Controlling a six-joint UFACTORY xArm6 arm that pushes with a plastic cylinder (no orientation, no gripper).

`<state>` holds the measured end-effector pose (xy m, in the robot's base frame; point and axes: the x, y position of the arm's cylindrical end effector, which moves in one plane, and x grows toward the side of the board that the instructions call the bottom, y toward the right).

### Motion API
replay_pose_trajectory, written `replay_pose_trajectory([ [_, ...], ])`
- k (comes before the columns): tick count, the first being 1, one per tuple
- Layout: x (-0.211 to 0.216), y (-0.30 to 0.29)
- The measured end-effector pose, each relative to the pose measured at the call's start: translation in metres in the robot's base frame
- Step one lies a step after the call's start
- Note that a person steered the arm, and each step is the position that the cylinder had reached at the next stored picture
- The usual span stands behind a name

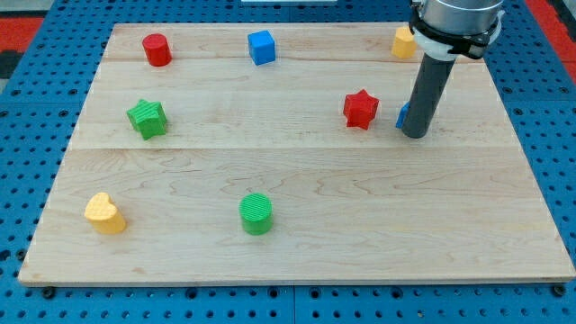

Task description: Move your arm towards the center

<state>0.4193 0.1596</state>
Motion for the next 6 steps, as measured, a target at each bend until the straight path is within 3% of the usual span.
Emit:
replay_pose_trajectory([
  [2, 0.006, -0.009],
  [6, 0.067, -0.034],
])
